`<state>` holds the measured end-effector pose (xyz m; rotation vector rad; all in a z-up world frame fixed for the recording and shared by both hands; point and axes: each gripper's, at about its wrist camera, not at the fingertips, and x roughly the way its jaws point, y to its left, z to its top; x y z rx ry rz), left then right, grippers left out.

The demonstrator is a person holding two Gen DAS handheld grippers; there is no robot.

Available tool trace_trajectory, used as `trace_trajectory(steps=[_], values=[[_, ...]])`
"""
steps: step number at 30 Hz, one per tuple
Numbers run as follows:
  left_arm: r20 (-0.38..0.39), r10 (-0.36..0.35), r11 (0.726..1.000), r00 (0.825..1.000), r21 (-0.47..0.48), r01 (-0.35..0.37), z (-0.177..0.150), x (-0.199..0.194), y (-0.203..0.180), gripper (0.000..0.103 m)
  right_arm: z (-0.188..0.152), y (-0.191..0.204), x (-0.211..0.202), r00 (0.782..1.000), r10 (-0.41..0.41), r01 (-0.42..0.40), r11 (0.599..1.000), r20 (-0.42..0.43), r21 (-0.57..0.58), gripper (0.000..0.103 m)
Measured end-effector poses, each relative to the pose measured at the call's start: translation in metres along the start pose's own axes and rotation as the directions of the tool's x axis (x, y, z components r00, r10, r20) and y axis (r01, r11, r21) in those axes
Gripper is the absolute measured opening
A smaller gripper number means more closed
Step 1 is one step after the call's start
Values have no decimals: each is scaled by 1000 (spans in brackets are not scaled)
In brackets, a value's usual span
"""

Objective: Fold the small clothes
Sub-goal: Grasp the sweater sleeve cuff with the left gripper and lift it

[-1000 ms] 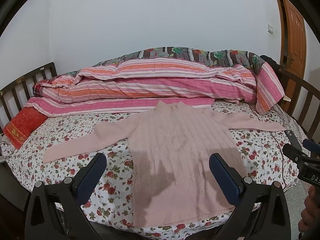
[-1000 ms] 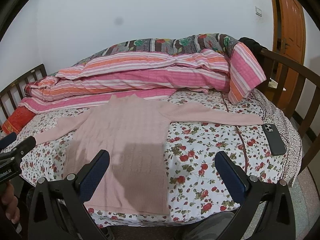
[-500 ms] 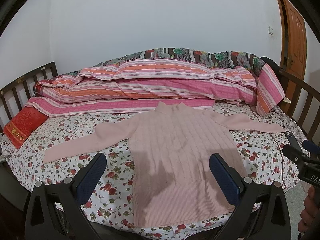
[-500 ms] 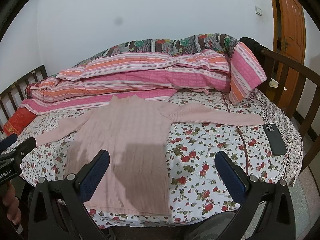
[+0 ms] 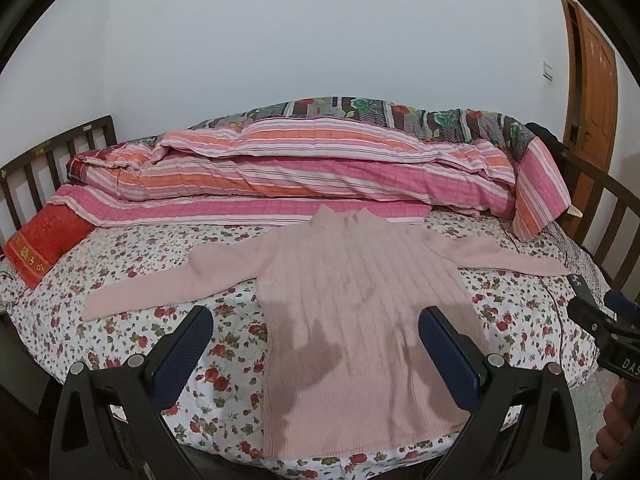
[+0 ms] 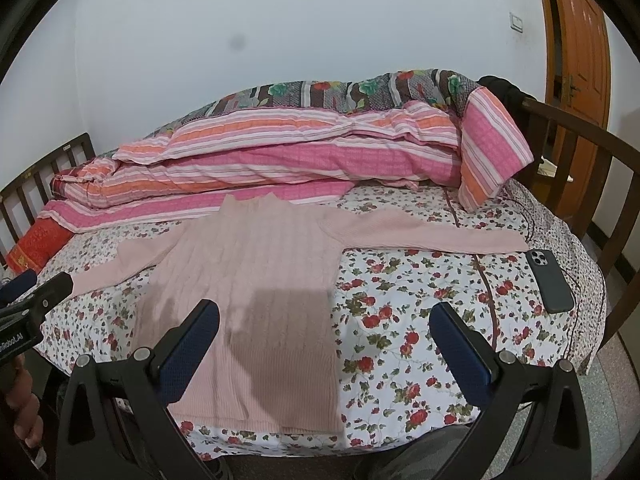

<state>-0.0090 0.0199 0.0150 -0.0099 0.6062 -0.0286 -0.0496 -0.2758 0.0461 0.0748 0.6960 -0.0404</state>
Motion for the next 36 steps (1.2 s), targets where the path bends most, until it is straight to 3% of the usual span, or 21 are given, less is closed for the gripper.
trace_trajectory(steps=[8,25,33,36], values=[[-17,5,1000,1000,-29,-5,-3,20,18,103,3,7,17,1000,-9,9,1000,-10,-16,103],[-125,119,980,985,-147,-137,-28,98,108,103,10,33,100,997,-16,13,999,-81,-42,103],[-181,156,935,971,-290,-204,-49,142,171,102,7,45,143,993,6,-13,998,-118,-55,103],[-198,161,899,967,-375,-226,-58,158,205,101,4,50,162,988,20,-28,998,-155,-51,102]])
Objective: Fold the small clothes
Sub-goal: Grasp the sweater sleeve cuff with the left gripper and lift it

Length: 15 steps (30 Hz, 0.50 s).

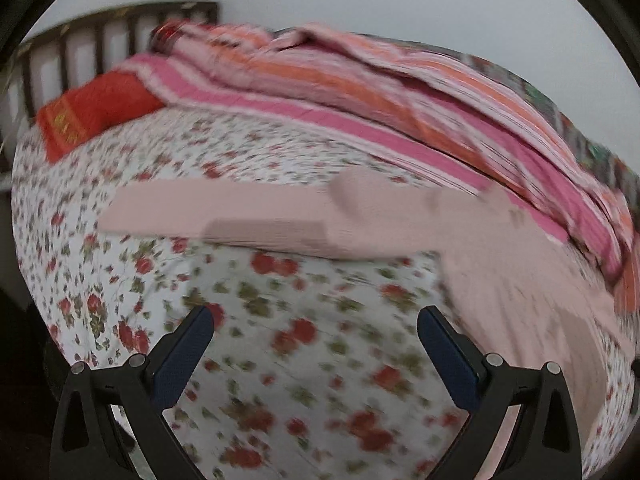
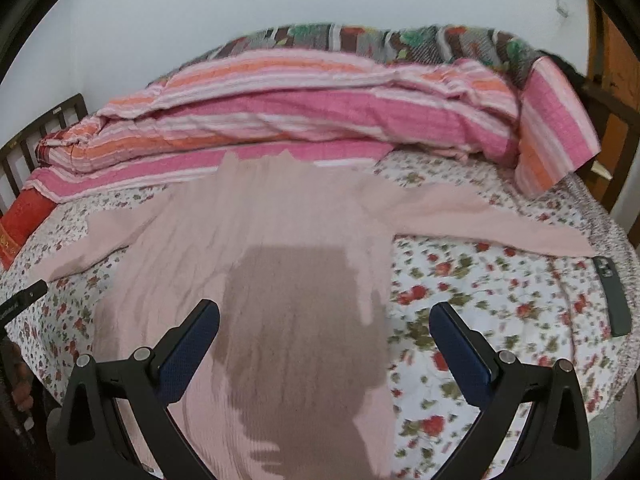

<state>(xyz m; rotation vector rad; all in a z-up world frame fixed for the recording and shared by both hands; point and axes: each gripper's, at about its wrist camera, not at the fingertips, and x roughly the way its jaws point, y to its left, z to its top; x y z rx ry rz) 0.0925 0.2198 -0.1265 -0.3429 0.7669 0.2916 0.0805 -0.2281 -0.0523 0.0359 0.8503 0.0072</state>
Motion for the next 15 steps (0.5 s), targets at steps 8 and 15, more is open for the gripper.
trace_trajectory(steps=[8,15], values=[[11,2,983,1000,-186,1,23,42,68,91,2,28,34,999,44,-45,999,-30,-16,98],[37,55,939,998,-341,-39,42,76,120,79,7,45,50,997,68,-69,997,-31,-33,91]])
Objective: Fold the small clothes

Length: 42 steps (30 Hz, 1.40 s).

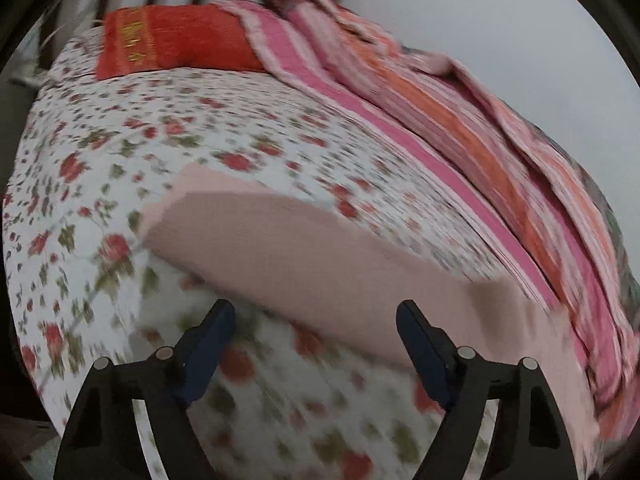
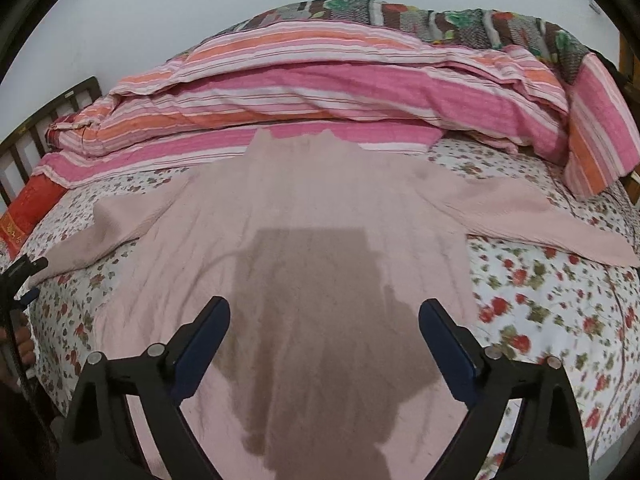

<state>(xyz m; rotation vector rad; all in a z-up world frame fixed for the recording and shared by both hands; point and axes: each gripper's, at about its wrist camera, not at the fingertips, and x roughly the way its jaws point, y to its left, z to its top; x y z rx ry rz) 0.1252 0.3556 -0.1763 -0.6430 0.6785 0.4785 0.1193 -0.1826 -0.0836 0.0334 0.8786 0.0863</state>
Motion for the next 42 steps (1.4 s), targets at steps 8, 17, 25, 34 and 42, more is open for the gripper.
trace_trajectory(steps=[8,17,25,34,42], values=[[66,116,993,991,-9,-116,19,19,13,32,10,-4,18,1000,-6,6,1000,15,16,91],[141,165,975,976,124,-183,36,-11,-24,7,40,-36,34,997,24,-30,996,70,83,91],[218,51,955,975,276,-112,30,-52,-122,7,45,-87,31,994,30,-46,987,105,155,91],[164,-191,859,968,505,84,-30,-79,-287,7,36,-159,10,994,-27,-1,965,105,261,91],[43,-353,712,935,661,238,-126,-91,-417,7,14,-220,8,995,-53,20,938,86,347,91]])
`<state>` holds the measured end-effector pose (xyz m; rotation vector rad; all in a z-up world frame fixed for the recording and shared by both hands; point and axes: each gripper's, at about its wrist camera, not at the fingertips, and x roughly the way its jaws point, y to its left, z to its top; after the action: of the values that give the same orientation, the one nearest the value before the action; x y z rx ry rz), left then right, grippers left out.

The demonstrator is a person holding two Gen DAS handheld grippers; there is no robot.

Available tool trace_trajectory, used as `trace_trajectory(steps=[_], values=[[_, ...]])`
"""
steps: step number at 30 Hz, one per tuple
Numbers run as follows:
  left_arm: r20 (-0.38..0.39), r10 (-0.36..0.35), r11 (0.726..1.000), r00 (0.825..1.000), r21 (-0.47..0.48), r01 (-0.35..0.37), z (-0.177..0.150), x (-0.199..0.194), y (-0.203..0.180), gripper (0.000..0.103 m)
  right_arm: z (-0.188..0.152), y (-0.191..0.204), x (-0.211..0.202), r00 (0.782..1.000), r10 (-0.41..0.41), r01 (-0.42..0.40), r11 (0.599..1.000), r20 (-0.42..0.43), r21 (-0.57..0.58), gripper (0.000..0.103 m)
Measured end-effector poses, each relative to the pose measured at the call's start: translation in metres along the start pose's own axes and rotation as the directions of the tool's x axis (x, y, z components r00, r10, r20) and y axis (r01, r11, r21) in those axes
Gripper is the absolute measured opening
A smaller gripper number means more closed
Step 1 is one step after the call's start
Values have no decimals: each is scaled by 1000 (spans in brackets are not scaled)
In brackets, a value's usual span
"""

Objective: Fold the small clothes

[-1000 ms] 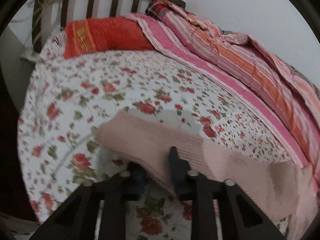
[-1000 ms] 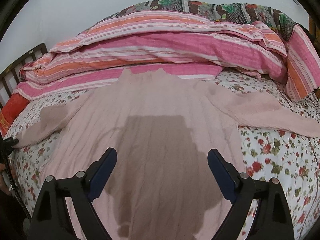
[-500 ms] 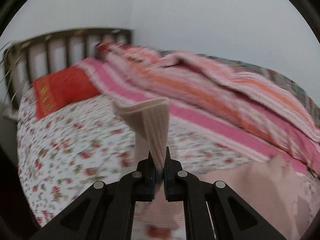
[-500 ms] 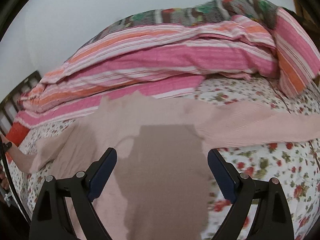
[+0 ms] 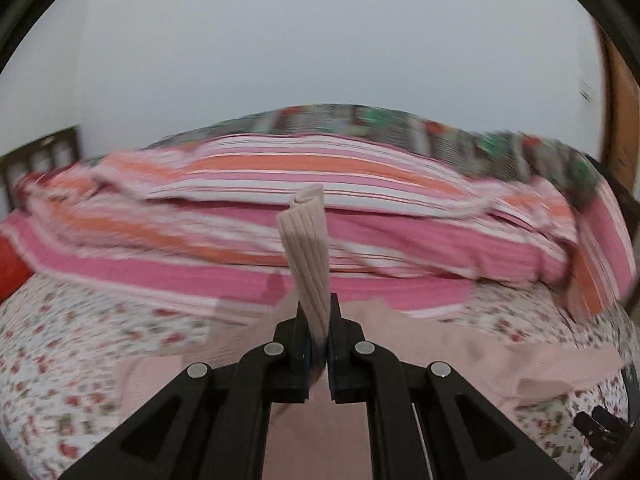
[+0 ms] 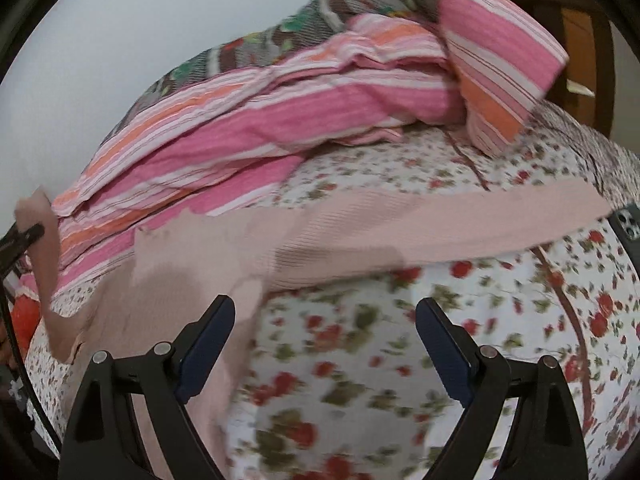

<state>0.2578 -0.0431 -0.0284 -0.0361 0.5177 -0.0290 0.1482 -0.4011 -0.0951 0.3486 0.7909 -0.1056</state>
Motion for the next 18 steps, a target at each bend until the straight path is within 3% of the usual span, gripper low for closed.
trace_trajectory(steps=[2,7,12,13,15,16,17,18], values=[[-24,-49,998,999,23,50,-9,11,-34,7,-1,-7,3,1000,-20,20,1000,-10,9,91],[-102,-143,986,985,69,150,-37,36,-102,7,-2,-12,0,1000,22,-22,1000,-9,15,91],[-190,-209,972,959,67,225,-66,50,-131,9,-4,-6,4,1000,0,-1,1000,-13,-24,91],[-208,-232,968,950,47,246,-70,52,-130,15,-4,-5,6,1000,3,-3,1000,-18,-23,91],[-238,-250,965,938,14,261,-73,54,-127,38,-3,-3,8,1000,15,-16,1000,-24,-17,91],[-247,-255,965,935,-3,262,-73,53,-121,57,-2,-1,8,999,21,-22,1000,-25,-15,91],[-239,-250,967,938,-8,256,-72,50,-115,74,-1,2,9,999,30,-30,999,-25,-16,91],[-219,-242,969,945,-8,246,-71,46,-110,77,-1,4,9,999,34,-34,999,-24,-17,91]])
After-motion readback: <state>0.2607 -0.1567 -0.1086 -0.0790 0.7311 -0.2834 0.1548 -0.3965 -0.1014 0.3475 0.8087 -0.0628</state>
